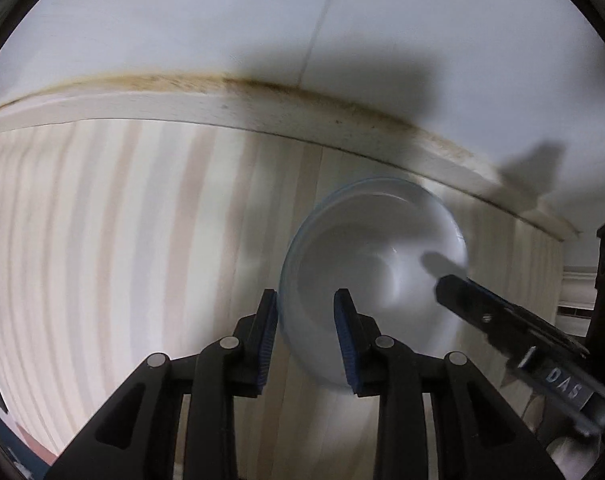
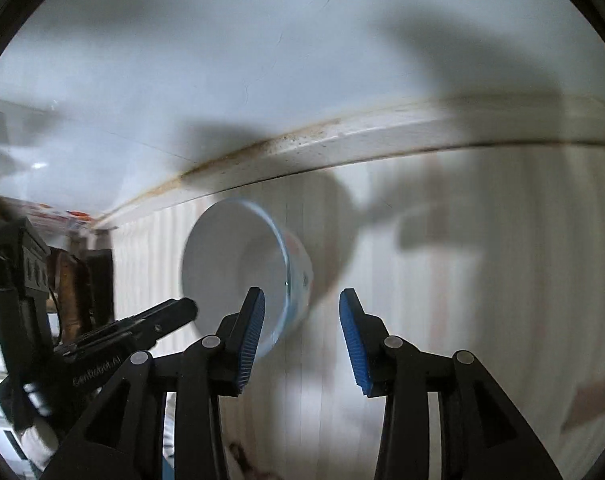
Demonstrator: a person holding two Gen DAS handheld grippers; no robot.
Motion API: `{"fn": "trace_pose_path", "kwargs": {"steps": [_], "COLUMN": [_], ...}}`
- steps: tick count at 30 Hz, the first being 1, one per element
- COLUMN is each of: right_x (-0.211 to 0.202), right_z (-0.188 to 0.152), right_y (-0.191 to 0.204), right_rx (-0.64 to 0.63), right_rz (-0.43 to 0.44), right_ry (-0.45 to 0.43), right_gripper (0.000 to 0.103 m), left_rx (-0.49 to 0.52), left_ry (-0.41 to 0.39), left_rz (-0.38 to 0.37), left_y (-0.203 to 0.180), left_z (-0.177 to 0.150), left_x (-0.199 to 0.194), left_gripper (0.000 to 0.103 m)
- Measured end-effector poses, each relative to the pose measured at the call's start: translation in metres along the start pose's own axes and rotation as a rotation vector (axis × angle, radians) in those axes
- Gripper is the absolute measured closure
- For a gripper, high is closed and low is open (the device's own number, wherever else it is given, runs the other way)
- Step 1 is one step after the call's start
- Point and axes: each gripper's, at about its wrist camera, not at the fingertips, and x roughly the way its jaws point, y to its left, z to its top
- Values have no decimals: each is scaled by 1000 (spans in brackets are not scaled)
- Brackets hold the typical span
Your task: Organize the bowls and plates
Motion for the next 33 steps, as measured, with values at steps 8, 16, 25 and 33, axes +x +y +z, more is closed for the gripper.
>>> {"fn": "trace_pose_path", "kwargs": {"steps": [8,16,25,33], "right_x": [17,-25,-109,-186], "right_z": [-1,-24,-78,-156], "right_y": [4,12,20,23], "right_rx": [-32,-57,-72,-68], "right_rz": [-47,-43,-47,-65], "right_ry": [7,-31,-120,-193], "right_gripper": [89,89,89,89], "left_rx": [48,116,208,306], "left_ry": [-39,-101,-167,-195], "left_rz": [38,43,-3,-21], "left_y": [-14,-34,-62,-101], "left_z": [-15,-43,-96,-157], "left_x": [-2,-44,-107,-142], "left_gripper": [82,82,82,82]}}
